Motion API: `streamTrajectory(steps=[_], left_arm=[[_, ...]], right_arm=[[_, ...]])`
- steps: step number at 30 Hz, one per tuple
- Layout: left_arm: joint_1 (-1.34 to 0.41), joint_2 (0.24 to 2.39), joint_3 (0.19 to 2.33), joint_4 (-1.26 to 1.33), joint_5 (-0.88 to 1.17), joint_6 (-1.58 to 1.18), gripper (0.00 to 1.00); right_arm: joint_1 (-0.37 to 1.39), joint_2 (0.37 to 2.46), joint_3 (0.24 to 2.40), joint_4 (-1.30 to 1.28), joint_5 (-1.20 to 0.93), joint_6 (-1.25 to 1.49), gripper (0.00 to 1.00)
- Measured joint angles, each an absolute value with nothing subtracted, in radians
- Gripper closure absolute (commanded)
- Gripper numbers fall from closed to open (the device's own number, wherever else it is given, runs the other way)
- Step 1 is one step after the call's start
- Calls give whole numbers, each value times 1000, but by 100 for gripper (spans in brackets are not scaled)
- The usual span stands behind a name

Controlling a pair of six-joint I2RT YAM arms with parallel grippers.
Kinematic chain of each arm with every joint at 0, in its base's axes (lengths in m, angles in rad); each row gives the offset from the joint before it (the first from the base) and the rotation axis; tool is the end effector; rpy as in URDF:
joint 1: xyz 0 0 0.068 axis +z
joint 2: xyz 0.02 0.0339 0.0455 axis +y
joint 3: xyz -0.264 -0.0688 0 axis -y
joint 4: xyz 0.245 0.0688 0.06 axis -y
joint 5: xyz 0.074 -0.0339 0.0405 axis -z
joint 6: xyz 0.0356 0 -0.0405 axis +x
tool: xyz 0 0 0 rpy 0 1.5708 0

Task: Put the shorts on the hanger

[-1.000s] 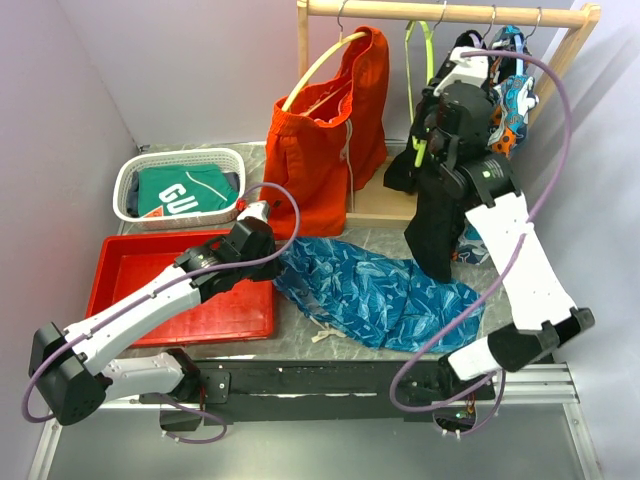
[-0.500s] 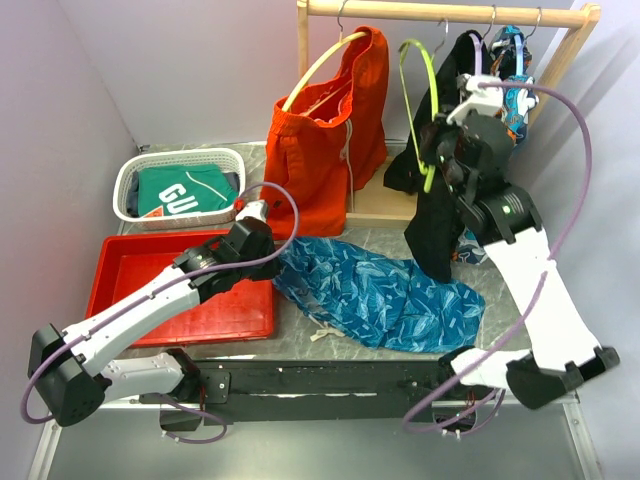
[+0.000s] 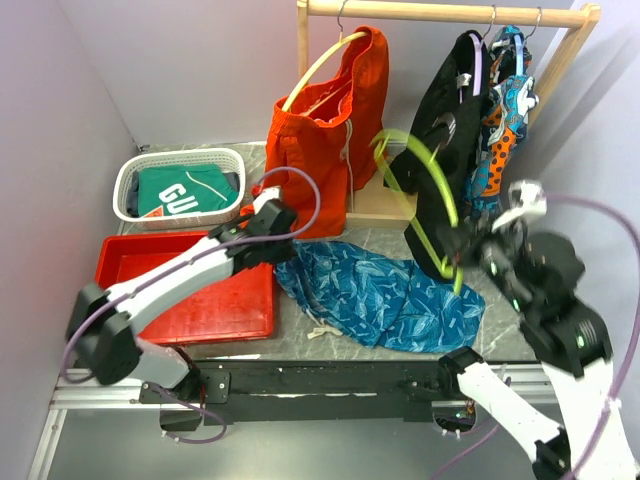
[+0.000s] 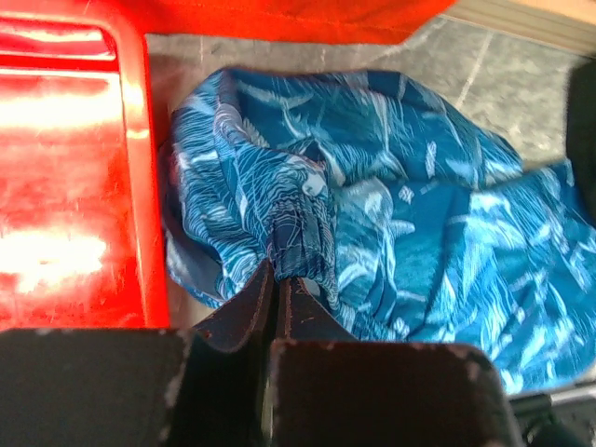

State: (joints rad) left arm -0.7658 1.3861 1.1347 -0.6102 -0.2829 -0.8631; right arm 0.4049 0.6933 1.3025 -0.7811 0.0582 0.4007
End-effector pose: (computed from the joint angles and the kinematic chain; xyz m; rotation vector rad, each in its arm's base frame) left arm 0.2190 -0.1967 0.2881 -0.2457 2.4168 -0.4162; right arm 0.0849 0.0341 0.4529 0.0397 1.7727 0.5371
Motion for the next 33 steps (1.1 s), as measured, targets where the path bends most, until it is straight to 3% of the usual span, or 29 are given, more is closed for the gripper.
streamTrajectory(steps=[9, 17, 33], left_arm=[[-728, 1526, 1246, -646, -316, -879, 99], [-688, 1536, 1258, -665, -331, -879, 99], [-690, 1492, 1243, -674, -302, -854, 99]], right_arm=[[405, 563, 1202, -1065, -291, 384, 100], [443, 531, 1181, -1125, -456, 362, 100], [476, 550, 1138, -1084, -446, 340, 100]])
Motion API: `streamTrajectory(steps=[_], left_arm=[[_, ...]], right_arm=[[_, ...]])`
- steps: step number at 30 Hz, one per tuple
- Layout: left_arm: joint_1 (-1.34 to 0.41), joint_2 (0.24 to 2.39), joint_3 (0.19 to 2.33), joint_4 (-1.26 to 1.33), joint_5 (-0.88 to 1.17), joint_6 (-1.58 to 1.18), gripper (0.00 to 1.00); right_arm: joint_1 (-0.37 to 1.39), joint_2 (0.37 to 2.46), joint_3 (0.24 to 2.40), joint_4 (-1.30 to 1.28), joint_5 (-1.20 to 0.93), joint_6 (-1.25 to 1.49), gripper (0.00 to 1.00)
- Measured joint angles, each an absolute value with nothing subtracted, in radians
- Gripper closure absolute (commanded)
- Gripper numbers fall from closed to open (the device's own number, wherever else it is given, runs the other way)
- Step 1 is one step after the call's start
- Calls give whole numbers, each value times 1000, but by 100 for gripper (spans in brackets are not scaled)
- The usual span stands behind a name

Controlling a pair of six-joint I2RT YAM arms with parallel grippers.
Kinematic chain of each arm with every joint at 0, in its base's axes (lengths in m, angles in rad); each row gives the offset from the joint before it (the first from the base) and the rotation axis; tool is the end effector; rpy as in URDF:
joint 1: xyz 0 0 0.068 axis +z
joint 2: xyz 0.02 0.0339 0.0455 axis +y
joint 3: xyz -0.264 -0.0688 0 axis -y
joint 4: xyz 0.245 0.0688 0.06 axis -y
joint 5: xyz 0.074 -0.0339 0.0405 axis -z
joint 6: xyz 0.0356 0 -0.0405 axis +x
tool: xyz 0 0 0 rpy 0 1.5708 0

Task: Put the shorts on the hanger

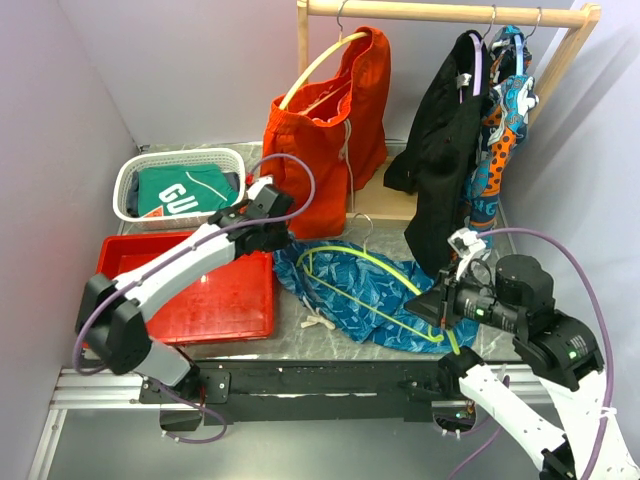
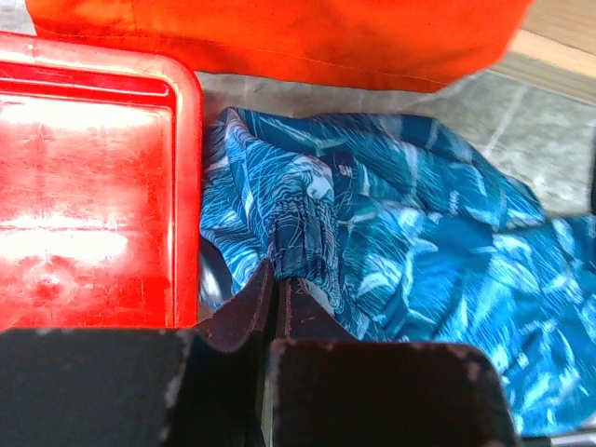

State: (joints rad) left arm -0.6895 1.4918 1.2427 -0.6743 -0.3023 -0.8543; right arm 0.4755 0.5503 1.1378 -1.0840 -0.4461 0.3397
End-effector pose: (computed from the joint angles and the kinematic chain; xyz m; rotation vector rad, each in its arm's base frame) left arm 0.2510 -0.1932 0.2883 -0.3274 2.4388 -0.3069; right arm 0.0454 0.0406 0.3867 -0.4330 2.1123 0.9494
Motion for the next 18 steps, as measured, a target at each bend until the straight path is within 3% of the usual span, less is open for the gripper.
streamTrajectory(steps=[11, 18], left_arm=[[-752, 1367, 1260, -714, -277, -806, 99], [-883, 1334, 1388, -843, -379, -825, 99]], right_arm=[[509, 547, 1085, -943, -454, 368, 100], [561, 525, 1078, -874, -451, 397, 100]])
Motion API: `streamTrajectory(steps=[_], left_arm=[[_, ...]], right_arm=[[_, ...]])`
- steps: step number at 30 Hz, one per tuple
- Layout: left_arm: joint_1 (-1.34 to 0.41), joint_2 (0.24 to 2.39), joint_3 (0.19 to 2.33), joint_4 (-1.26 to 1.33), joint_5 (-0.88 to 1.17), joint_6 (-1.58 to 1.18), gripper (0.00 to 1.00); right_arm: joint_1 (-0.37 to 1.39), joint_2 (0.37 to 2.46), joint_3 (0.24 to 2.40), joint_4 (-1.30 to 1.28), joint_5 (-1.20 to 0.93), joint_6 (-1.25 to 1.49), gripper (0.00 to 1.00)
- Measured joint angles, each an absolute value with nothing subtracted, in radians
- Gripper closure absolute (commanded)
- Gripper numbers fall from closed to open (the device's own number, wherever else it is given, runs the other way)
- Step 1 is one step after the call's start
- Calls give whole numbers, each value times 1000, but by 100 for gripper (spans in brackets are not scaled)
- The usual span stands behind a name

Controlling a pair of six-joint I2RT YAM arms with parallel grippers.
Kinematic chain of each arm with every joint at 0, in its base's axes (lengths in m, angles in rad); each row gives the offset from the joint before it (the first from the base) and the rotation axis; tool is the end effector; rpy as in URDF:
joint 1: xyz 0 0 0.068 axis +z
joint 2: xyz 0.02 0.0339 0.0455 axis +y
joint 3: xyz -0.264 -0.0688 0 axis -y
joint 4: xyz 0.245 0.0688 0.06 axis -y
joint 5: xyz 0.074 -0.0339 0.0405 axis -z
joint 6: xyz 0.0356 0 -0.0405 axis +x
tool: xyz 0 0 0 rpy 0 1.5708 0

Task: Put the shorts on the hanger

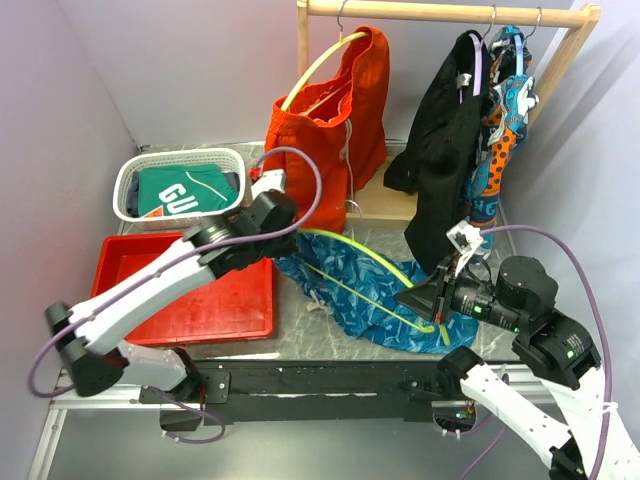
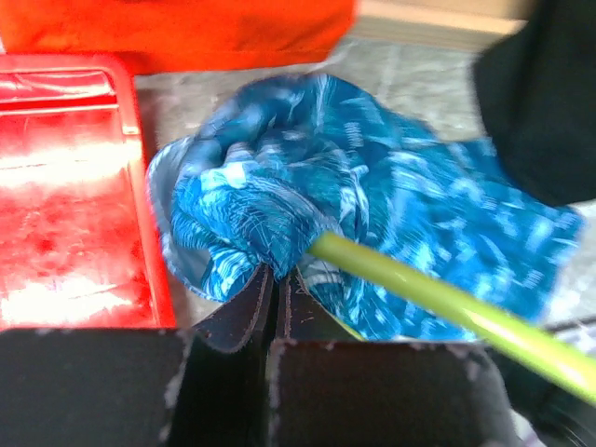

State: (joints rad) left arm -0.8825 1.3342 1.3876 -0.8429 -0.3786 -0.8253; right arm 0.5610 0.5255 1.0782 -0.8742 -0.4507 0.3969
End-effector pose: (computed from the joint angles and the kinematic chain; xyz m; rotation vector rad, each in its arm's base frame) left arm 0.1848 -0.2040 0.3671 -0.1168 2.3267 -0.4286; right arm 0.0504 0.0500 0.3921 -0.4883 1.9462 1.0605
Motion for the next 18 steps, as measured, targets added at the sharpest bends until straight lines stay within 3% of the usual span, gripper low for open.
streamTrajectory(steps=[10, 16, 18], left_arm=[[-1035, 1199, 1545, -961, -494, -889, 99], [-1070, 1190, 1535, -1011, -540, -902, 99], [-1071, 1182, 1500, -1019, -553, -903, 91]], right_arm=[[818, 536, 1019, -639, -324, 418, 100], [1011, 599, 775, -336, -151, 383, 100], [1039, 627, 676, -212, -109, 374, 100]])
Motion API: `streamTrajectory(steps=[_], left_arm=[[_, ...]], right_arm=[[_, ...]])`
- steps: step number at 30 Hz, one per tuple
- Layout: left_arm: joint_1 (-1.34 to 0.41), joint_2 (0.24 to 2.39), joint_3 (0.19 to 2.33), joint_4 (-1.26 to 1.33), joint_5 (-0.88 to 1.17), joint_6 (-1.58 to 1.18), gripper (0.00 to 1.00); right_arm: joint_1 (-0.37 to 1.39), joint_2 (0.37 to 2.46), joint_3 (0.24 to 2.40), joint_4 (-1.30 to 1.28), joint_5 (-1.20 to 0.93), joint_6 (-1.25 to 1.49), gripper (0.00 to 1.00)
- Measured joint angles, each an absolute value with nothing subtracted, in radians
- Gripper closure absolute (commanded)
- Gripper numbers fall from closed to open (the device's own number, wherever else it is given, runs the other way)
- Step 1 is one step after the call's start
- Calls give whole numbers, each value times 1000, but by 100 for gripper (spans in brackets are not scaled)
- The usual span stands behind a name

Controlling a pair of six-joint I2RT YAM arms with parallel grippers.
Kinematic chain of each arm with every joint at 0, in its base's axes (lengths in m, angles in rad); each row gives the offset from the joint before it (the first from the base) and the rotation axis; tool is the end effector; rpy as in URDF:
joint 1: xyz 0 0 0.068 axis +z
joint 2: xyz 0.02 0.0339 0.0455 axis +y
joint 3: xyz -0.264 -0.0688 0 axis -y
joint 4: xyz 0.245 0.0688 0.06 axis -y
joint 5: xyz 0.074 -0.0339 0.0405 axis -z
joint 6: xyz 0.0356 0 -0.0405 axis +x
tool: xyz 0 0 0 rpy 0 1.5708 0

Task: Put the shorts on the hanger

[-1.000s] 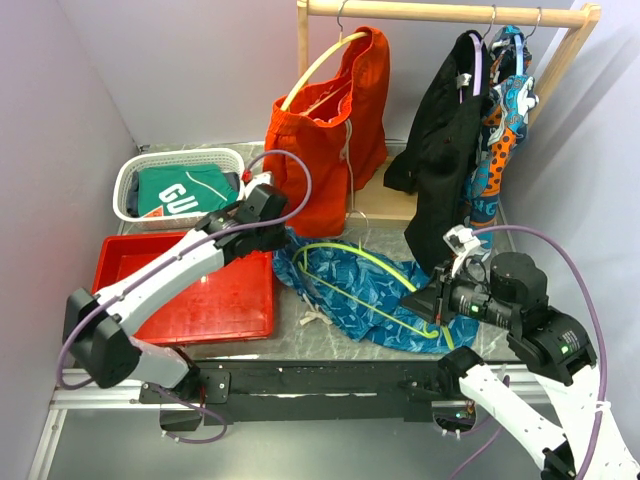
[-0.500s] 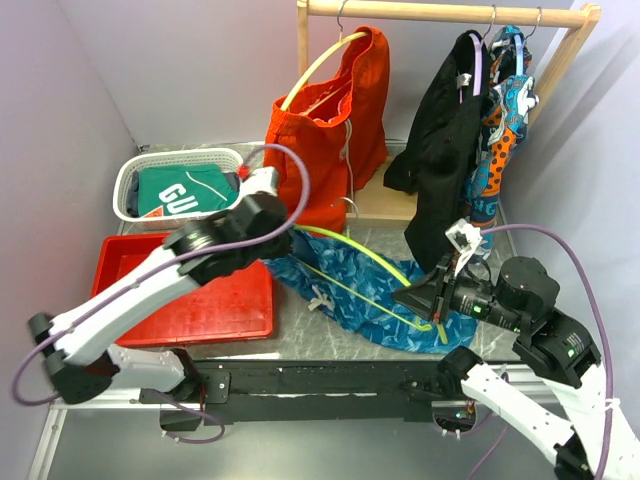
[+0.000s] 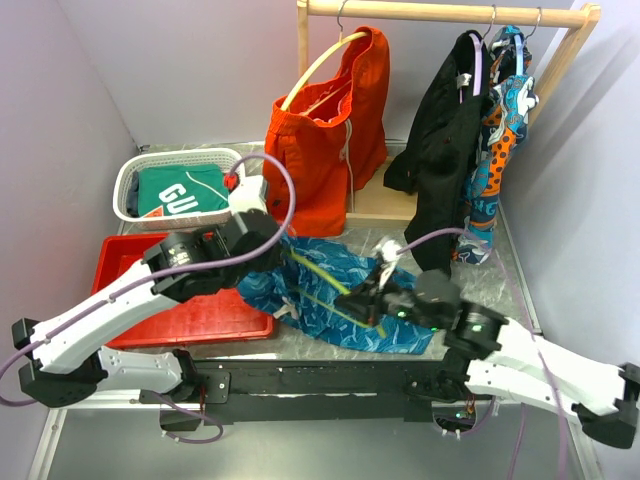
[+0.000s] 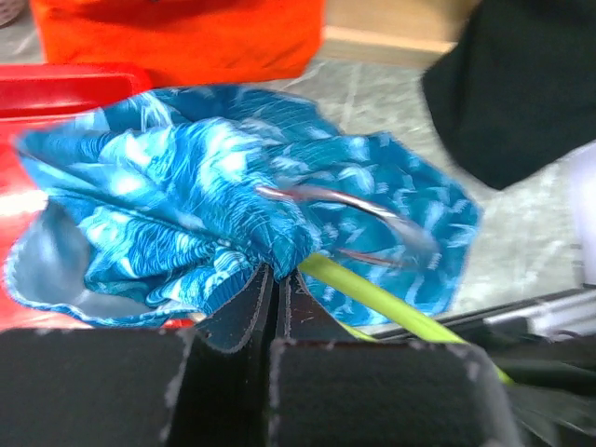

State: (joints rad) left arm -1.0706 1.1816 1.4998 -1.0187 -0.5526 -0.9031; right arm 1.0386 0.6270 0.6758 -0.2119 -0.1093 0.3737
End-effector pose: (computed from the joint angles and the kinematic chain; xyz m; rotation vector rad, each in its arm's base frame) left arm 0.1188 -0.1784 0.4242 -0.1038 2.1931 -0.5039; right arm 0.0758 0.1363 0.3225 -0.6923 1.7391 1.1078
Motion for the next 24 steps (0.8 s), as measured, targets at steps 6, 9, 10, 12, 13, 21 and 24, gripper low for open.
streamTrajectory(steps=[6, 9, 10, 12, 13, 21, 24], left_arm=[[-1073, 1115, 1316, -987, -601, -883, 48], [-1073, 1095, 1269, -957, -611, -855, 29], [-1073, 1089, 1260, -944, -613, -848, 24], [-1074, 1074, 1240, -918, -621, -824, 23], [-1074, 1062, 1228, -906, -626, -817, 23], [-1074, 964, 1187, -739, -604, -701, 28], [-1074, 955, 1182, -661, -604, -661, 32]], right_arm=[[1052, 693, 529, -26, -60, 373, 100], [1052, 721, 516, 75, -58, 373, 100], [1052, 722, 507, 98, -54, 374, 100], [1052, 722, 484, 143, -44, 374, 100], [1052, 722, 475, 158, -41, 375, 100], [1052, 738, 457, 199, -29, 377, 100], [1052, 743, 457, 202, -29, 377, 100]])
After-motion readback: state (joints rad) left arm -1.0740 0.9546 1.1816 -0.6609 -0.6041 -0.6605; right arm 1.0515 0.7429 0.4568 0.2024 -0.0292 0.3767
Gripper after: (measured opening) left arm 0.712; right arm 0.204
